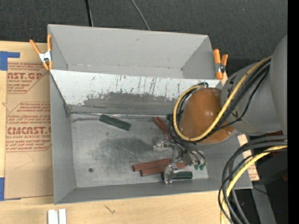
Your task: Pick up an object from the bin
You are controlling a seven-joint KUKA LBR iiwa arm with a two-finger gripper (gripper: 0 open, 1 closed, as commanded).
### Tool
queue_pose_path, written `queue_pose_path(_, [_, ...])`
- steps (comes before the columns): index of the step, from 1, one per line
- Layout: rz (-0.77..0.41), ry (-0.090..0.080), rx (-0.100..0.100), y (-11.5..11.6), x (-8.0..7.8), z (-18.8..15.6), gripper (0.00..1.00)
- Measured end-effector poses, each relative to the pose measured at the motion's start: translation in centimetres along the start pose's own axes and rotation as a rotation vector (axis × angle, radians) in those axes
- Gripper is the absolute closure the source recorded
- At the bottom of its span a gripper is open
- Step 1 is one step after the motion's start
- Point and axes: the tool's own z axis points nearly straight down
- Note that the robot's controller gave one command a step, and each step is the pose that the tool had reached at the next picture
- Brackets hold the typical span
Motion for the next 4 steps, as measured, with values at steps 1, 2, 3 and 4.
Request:
queue_pose_path(1, [-0.001,-0.013,0.001,0.0,-0.3,0.3,0.0])
queue_pose_path(2, [0.042,0.0,-0.001,0.1,-0.2,-2.0,0.0])
queue_pose_path(3, [-0.001,0.002,0.0,0.0,-0.3,0.1,1.0])
queue_pose_path(4, [-0.001,0.002,0.0,0.0,-0.3,0.1,1.0])
